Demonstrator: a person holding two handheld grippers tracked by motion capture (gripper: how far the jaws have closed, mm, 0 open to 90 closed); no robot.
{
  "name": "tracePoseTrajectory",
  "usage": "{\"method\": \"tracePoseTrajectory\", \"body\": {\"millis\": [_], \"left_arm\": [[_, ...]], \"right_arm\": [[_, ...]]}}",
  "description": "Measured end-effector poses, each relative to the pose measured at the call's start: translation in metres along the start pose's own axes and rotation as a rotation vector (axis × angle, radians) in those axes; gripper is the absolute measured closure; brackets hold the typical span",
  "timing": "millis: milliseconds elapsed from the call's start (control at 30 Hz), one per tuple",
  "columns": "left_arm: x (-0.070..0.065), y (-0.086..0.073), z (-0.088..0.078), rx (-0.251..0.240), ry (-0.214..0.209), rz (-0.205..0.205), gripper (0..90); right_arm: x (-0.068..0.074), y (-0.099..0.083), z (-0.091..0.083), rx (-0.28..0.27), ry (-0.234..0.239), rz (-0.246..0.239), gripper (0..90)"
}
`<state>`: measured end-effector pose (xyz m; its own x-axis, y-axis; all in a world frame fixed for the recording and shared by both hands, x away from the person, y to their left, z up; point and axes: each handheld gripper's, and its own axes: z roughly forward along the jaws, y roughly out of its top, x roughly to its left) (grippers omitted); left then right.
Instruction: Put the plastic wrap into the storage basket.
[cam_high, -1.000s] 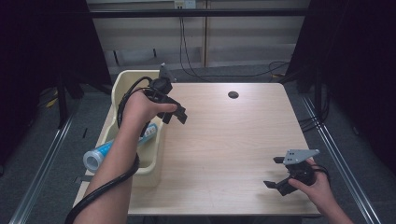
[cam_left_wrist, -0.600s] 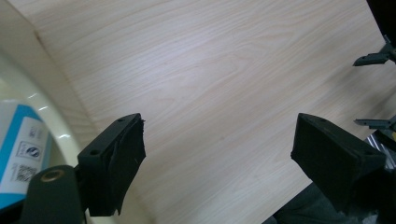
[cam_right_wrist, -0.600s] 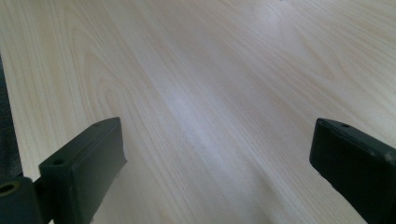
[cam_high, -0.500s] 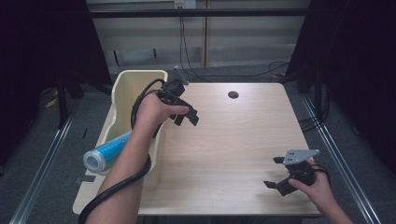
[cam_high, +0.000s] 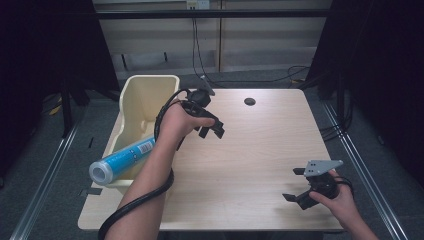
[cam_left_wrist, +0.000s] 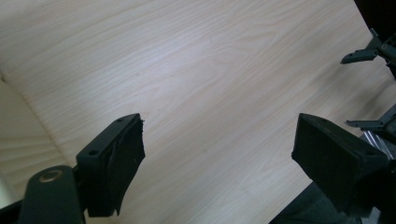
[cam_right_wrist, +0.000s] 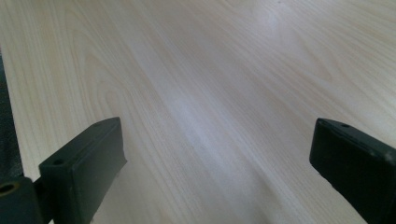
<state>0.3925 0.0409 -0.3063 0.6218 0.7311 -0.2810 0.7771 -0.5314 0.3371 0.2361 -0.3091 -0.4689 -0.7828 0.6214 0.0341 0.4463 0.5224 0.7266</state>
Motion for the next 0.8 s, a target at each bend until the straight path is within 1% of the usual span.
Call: {"method": "tracePoseTrajectory", "body": {"millis": [33,67,133,167,300,400,433,467,500,700,767,800], "left_arm": [[-0.001,0.0,0.001,0.007,-0.001,0.002,16.1],[-0.002,0.001,0.003,-0.003,0.0,0.004,16.1],[-0.004,0.001,0.006,0.005,-0.003,0.013,16.1],[-0.005,0.002,0.007,0.0,-0.003,0.015,15.9],[-0.008,0.001,0.015,-0.008,-0.025,0.01,15.9],[-0.009,0.001,0.019,-0.007,-0.028,0.014,16.0],[-0.009,0.001,0.021,-0.002,-0.029,0.009,16.0],[-0.009,0.001,0.023,-0.007,-0.028,0.013,16.0],[-0.009,0.001,0.024,0.001,-0.027,0.018,16.1],[-0.013,0.002,0.031,-0.009,-0.033,0.023,16.1],[-0.014,0.002,0.035,0.002,-0.039,0.025,16.1],[-0.015,0.001,0.037,-0.007,-0.043,0.023,16.1]], "right_arm": [[0.0,0.0,0.0,0.001,-0.002,0.0,3.1],[0.0,0.0,0.0,0.0,-0.001,0.0,3.1],[0.0,0.0,0.0,0.001,-0.002,-0.001,3.1],[0.0,0.0,0.0,0.001,0.003,-0.002,3.1],[0.0,0.0,0.001,0.001,0.004,-0.006,3.1],[0.0,0.0,0.0,-0.001,0.002,-0.002,3.1],[0.0,0.0,0.0,-0.003,0.001,-0.001,3.1],[-0.001,0.0,0.0,-0.005,-0.002,-0.003,3.1],[-0.001,0.0,0.0,-0.005,-0.004,-0.003,3.1],[0.0,-0.001,0.001,-0.002,0.003,-0.004,3.1],[0.0,-0.001,0.001,-0.001,0.003,-0.006,3.1],[0.0,-0.001,0.001,-0.001,0.002,-0.006,3.1]]}}
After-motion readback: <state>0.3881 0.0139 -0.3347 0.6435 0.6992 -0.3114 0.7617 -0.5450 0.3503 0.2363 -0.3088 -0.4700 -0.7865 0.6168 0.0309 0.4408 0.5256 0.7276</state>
